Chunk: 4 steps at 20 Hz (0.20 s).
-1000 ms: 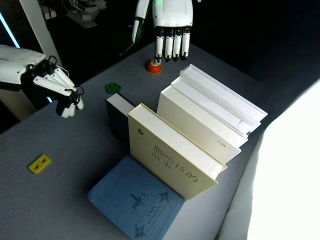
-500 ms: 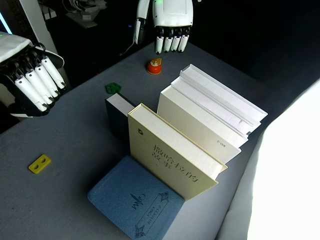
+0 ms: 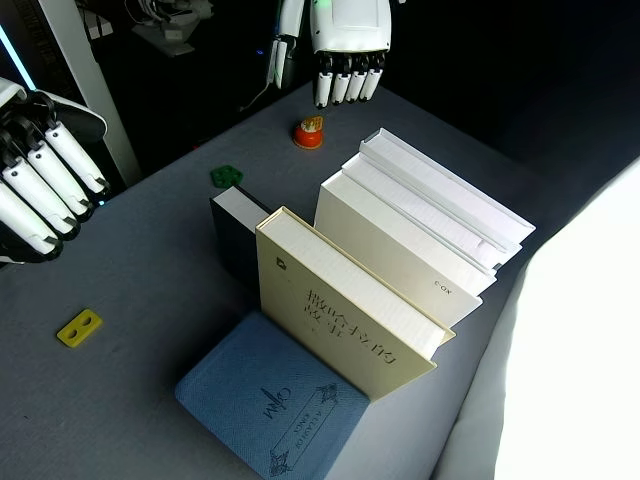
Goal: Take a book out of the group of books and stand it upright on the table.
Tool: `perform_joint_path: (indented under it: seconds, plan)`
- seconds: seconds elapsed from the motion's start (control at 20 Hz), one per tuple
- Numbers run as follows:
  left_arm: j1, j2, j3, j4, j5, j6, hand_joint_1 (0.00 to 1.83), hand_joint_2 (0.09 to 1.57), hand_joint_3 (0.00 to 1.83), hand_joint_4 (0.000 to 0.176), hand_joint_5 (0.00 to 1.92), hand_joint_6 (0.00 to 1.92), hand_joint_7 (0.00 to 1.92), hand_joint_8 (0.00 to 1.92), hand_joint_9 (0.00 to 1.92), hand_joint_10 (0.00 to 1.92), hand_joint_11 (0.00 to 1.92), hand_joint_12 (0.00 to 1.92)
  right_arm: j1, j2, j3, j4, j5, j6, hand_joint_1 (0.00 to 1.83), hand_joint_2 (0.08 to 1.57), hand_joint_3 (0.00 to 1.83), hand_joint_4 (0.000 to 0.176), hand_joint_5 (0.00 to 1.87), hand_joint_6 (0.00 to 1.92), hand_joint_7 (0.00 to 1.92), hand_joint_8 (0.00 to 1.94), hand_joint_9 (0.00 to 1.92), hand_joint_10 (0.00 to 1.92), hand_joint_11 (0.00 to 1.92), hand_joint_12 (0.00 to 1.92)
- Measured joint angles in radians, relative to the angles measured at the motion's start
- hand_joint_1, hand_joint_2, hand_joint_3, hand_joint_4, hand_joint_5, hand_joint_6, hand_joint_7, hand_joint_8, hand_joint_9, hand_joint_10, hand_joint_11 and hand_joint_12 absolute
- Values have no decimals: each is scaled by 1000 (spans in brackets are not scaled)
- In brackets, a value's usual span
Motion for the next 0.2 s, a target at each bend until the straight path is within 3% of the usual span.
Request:
perform_joint_path:
  seconds: [0.2]
  plan:
    - [0,0,24,0,0,-1,56,1344,1,0,1019,1921,1150,1921,1168,1921,1132,1921,-24,0,26,-85,-5,81,0,1185,3,0,1053,1859,1165,1902,1129,1921,1097,1921]
